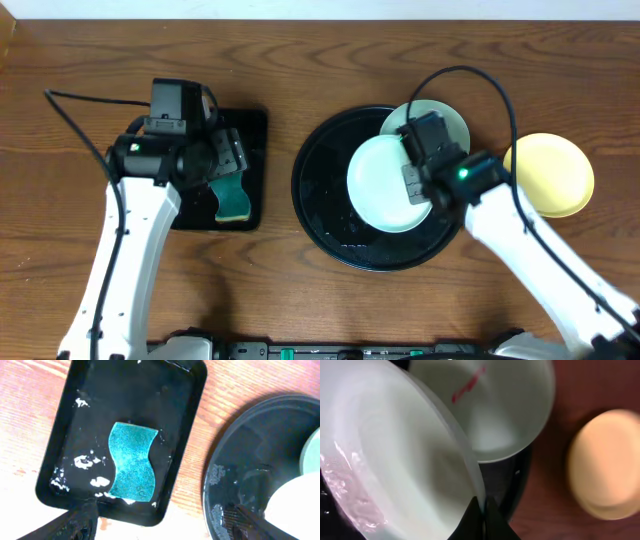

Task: Clean dirty plates on tray and stack at the side
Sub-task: 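Lift the pale green plate off the round tray with the right gripper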

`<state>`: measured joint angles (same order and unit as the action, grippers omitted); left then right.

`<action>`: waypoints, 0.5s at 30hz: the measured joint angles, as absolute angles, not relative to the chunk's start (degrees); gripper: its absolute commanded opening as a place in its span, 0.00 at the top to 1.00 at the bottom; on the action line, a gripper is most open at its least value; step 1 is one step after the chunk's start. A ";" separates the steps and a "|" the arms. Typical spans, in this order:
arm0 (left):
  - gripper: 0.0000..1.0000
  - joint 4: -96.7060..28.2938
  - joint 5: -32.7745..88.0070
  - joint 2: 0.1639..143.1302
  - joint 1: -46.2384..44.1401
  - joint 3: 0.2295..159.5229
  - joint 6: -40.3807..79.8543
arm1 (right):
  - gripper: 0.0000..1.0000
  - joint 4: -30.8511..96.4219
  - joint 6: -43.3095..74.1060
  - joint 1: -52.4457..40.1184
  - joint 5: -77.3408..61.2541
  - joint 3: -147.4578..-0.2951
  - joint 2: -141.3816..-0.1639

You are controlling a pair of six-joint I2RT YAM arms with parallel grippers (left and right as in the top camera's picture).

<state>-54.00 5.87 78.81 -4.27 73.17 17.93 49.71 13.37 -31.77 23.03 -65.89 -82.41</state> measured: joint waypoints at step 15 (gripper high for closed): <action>0.17 -54.00 5.89 78.94 -4.27 73.17 17.93 | 0.99 47.51 9.58 -48.64 46.33 -65.89 -78.26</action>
<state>-54.00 5.89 78.94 -4.27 73.17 17.93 47.51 9.58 -48.64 46.33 -65.89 -78.26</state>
